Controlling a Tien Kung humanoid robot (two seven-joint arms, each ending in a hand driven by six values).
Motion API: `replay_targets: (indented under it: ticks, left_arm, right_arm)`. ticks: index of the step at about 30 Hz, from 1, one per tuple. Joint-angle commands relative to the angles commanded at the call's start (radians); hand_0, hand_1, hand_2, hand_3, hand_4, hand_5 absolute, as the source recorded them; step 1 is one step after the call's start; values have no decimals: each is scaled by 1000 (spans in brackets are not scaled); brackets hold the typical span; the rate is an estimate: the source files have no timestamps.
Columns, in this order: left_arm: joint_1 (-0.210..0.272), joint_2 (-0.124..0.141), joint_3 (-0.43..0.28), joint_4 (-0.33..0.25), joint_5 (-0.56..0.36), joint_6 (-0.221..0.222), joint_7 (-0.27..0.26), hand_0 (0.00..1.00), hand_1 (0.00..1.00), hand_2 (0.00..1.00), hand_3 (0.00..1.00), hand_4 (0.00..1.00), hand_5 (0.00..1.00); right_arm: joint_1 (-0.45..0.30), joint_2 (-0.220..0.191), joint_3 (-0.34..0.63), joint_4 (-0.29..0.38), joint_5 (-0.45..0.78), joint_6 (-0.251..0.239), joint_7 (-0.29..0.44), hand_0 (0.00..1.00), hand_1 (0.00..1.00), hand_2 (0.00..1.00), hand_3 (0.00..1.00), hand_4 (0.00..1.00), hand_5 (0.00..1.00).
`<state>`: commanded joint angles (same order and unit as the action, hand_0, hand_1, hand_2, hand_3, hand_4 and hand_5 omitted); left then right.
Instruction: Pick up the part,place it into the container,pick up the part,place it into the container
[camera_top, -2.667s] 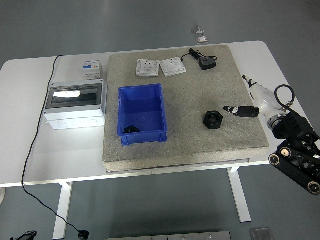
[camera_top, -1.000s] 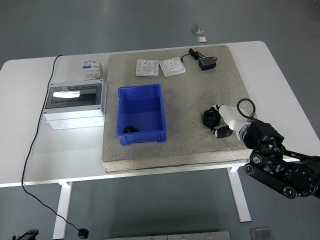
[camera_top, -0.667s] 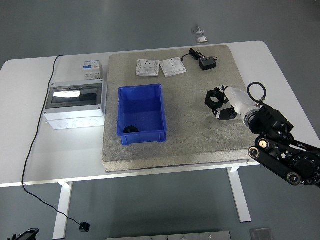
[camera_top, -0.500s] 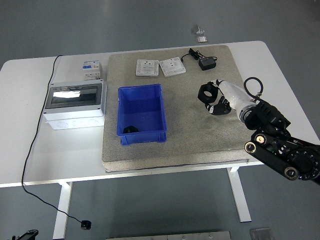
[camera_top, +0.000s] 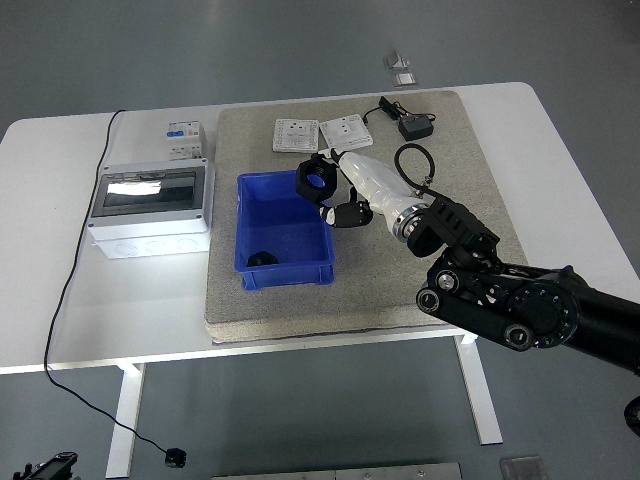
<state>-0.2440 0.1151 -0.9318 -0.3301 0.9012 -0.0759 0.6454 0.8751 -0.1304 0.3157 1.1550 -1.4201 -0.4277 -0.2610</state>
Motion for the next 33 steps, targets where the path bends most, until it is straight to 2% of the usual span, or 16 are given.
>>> replay_targets:
  ticks: [2, 3, 8, 9, 14, 15, 17, 20, 21, 23, 32, 33]
  left_arm:
    - [-3, 0, -5, -1, 5, 1, 0, 732, 702, 593, 526, 474, 604]
    - [-4, 1, -7, -1, 7, 1, 0, 731, 703, 594, 527, 475, 606]
    - [-8, 1, -6, -1, 3, 3, 0, 731, 703, 594, 527, 475, 606]
    - [-8, 2, -5, -1, 2, 4, 0, 732, 702, 594, 528, 476, 604]
    - [-9, 3, -9, -1, 8, 2, 0, 732, 702, 594, 528, 476, 604]
    - [-9, 3, -9, -1, 8, 2, 0, 731, 701, 594, 527, 478, 606]
    - [-9, 3, -10, -1, 7, 2, 0, 731, 701, 594, 527, 478, 606]
    - [-9, 3, -9, 0, 5, 1, 0, 731, 701, 594, 527, 478, 606]
    - [-8, 3, -7, 0, 3, 1, 0, 728, 701, 596, 527, 485, 611]
    - [-7, 3, -1, 2, -5, 2, 0, 728, 701, 596, 527, 485, 611]
    - [1, -2, 31, 7, -53, 15, 0, 728, 701, 596, 528, 488, 613]
    - [0, -3, 30, 7, -48, 14, 0, 728, 700, 597, 529, 489, 614]
  right_arm:
    - [18, 18, -41, -28, 8, -16, 13, 510, 219, 465, 580, 249, 2]
    - [24, 25, -54, -38, 3, -11, 13, 548, 301, 540, 641, 442, 53]
    - [53, 57, -84, -72, -56, 46, 6, 548, 301, 540, 641, 442, 53]
    - [57, 60, -85, -76, -61, 53, 6, 752, 744, 809, 821, 780, 363]
    - [66, 63, -83, -89, -24, 98, 21, 752, 744, 809, 821, 780, 363]
    - [66, 63, -82, -90, -17, 104, 24, 841, 820, 846, 850, 907, 446]
    - [66, 62, -76, -90, -21, 123, 24, 841, 820, 846, 850, 907, 446]
    - [67, 60, -58, -84, -59, 177, 4, 841, 820, 846, 850, 907, 446]
    - [66, 59, -51, -80, -75, 194, -4, 998, 926, 949, 955, 975, 475]
    - [63, 56, -34, -73, -100, 211, -12, 998, 926, 949, 955, 975, 475]
    - [37, 2, 127, -13, -109, 179, -8, 998, 930, 946, 951, 968, 475]
    - [22, -13, 148, -6, -93, 166, 2, 998, 893, 895, 894, 982, 497]
